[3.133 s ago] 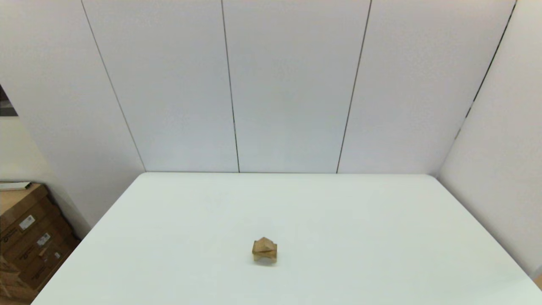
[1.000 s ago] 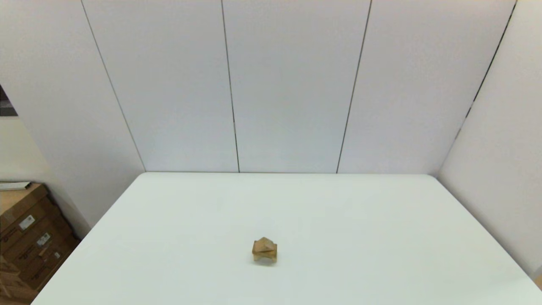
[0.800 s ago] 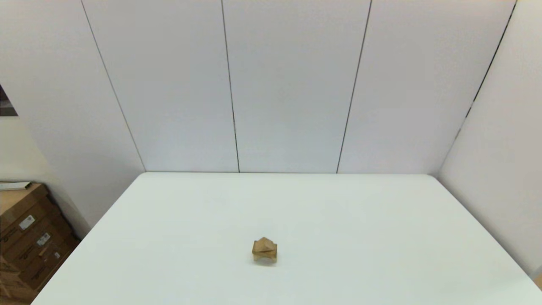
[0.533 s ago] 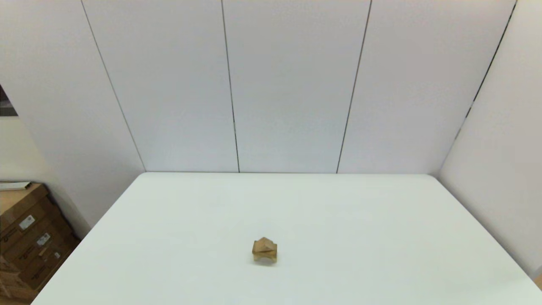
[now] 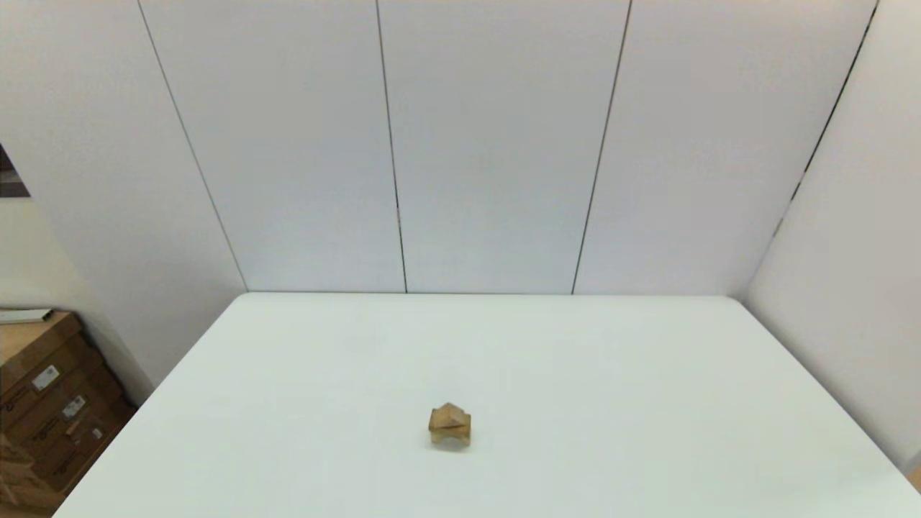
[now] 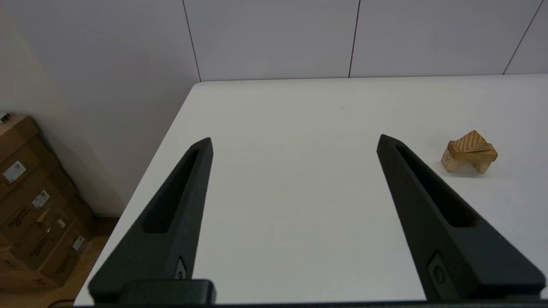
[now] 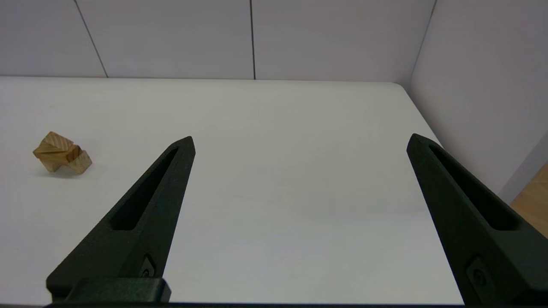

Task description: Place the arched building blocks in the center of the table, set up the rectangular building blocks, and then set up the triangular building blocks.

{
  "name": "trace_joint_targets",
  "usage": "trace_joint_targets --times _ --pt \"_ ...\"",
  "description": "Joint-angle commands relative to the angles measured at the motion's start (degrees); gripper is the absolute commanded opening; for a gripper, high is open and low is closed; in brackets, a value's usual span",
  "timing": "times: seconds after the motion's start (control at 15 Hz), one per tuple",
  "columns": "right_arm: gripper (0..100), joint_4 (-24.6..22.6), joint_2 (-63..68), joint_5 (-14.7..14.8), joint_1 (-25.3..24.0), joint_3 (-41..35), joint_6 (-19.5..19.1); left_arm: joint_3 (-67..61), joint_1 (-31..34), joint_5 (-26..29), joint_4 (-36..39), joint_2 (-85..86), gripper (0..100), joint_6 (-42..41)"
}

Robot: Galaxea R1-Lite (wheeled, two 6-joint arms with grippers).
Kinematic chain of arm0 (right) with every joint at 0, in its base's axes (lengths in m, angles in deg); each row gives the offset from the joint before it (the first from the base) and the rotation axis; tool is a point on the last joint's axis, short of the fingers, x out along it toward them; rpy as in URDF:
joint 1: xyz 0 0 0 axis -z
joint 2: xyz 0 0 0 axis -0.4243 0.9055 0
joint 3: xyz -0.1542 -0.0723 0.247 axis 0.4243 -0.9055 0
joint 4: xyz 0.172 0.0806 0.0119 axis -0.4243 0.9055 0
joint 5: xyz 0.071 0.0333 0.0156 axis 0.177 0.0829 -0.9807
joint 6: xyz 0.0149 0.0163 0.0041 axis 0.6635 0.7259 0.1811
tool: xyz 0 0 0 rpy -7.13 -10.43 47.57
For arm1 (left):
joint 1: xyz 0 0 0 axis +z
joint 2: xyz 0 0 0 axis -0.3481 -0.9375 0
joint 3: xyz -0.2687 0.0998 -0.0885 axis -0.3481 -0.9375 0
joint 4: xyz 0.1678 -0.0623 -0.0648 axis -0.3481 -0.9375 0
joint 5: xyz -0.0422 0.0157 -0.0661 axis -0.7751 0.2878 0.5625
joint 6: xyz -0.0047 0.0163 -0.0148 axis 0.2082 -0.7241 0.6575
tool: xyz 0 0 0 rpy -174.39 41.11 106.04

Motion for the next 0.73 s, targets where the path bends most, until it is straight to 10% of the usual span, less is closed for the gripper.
trace_joint_targets --times 0.07,0.73 --pt "100 0.0 0.0 0.0 0.0 0.0 0.0 0.0 0.0 0.0 0.0 0.0 100 0.0" --pt "100 0.0 0.0 0.0 -0.1 0.0 0.1 0.0 0.0 0.0 0.0 -0.1 100 0.0"
